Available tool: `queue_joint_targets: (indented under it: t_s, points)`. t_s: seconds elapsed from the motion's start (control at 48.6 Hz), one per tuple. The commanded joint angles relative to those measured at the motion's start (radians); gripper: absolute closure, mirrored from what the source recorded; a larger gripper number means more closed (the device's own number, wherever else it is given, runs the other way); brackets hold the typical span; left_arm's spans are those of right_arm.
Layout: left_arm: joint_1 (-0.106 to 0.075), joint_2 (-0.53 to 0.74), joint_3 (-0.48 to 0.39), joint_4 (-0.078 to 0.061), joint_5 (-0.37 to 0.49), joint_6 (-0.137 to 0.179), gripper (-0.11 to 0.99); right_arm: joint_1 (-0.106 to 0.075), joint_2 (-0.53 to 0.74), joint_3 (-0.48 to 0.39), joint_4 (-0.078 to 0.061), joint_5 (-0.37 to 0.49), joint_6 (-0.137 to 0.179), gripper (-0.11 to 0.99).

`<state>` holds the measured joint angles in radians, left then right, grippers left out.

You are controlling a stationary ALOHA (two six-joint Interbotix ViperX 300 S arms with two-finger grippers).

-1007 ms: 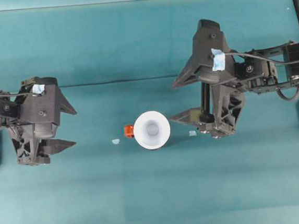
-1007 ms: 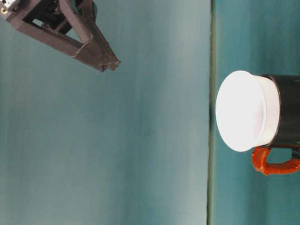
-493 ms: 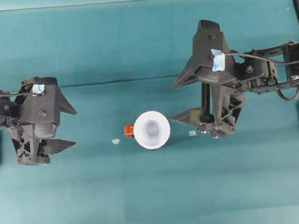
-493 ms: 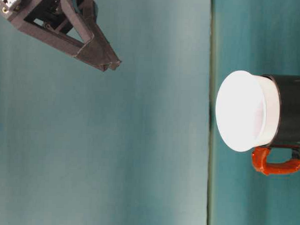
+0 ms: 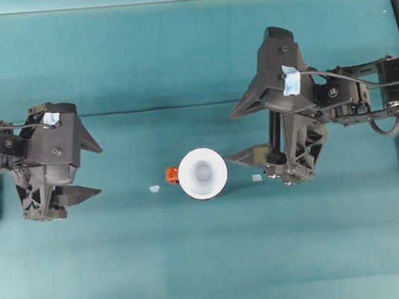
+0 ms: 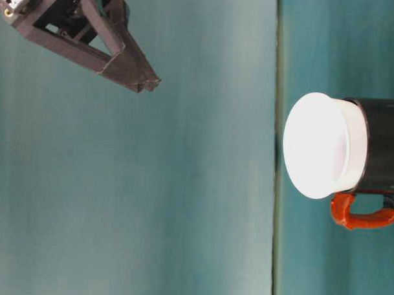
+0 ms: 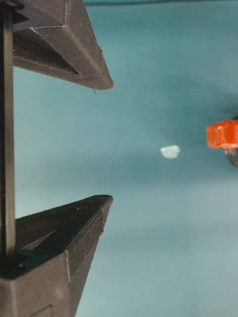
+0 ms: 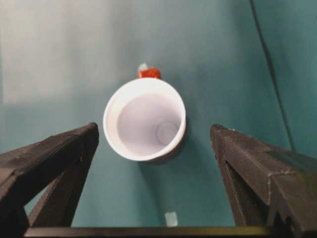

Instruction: Put the paper cup into the moved red handle cup holder.

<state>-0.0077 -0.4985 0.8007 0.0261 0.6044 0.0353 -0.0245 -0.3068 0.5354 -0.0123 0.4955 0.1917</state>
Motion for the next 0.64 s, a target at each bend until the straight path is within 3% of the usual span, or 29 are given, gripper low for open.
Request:
queue_joint_targets:
  t_s: [0.0,0.617]
  points:
    - [-0.002,-0.009,-0.011,0.003,-0.005,-0.002,-0.03,0.003,-0.020,-0.005,0.002,-0.005,0.005,-0.01]
    - [-0.002,-0.008,-0.012,0.003,-0.005,-0.008,-0.03,0.003,-0.026,-0.021,0.003,-0.051,0.002,-0.01]
